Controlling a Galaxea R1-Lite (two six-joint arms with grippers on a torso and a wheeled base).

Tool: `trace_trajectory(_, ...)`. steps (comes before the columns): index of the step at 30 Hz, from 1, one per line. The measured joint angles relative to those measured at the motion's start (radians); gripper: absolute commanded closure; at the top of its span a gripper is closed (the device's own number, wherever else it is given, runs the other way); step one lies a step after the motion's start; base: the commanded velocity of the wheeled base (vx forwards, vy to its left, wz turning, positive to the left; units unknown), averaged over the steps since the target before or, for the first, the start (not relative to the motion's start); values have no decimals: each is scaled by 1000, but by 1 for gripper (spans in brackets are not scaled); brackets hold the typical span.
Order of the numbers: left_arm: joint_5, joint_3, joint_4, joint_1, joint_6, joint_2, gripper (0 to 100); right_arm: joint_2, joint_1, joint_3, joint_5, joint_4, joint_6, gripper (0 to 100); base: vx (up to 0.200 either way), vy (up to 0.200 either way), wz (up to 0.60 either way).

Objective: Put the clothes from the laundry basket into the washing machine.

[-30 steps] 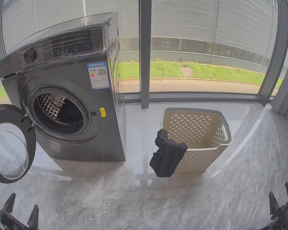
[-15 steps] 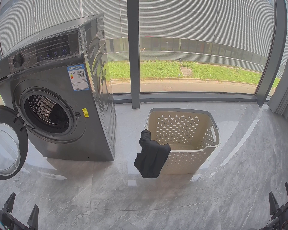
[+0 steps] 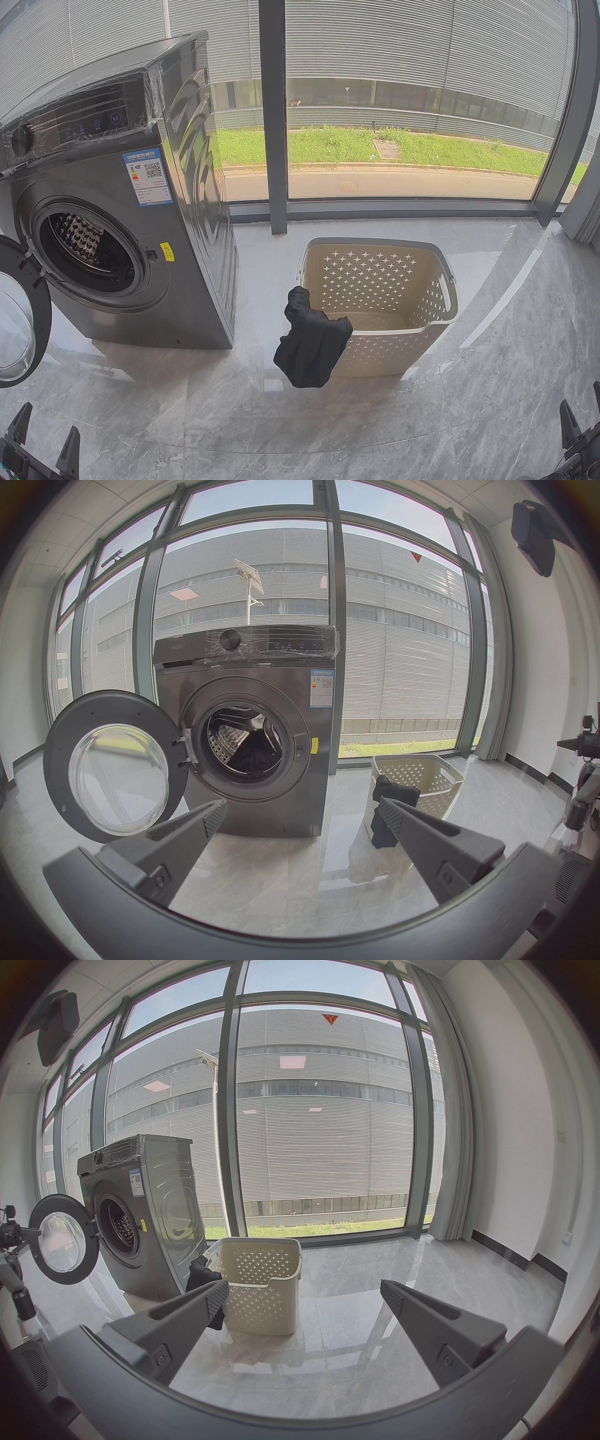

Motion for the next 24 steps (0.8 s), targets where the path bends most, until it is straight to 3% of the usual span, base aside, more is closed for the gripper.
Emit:
trace_trajectory(5, 0, 0, 0, 1, 4, 0, 0, 1, -1, -14, 4, -5, -5, 0, 0, 0, 0)
trace_trajectory(9, 0, 0, 1, 1, 7, 1, 0, 29, 2, -114, 31, 12, -6, 0, 0, 100, 0)
trace_trajectory(14, 0, 0, 1, 1, 6, 1, 0, 141, 11, -257, 148, 38, 5, 0, 0, 200, 0)
trace_trajectory(19, 0, 0, 1, 2, 5, 1, 0, 324, 20, -300, 336, 47, 34, 0, 0, 120, 0)
trace_trajectory(21, 1, 0, 1, 2, 5, 1, 0, 396, 22, -304, 386, 37, 39, 0, 0, 0, 0)
trace_trajectory(24, 1, 0, 1, 2, 6, 1, 0, 513, 29, -306, 424, -3, 41, 0, 0, 0, 0)
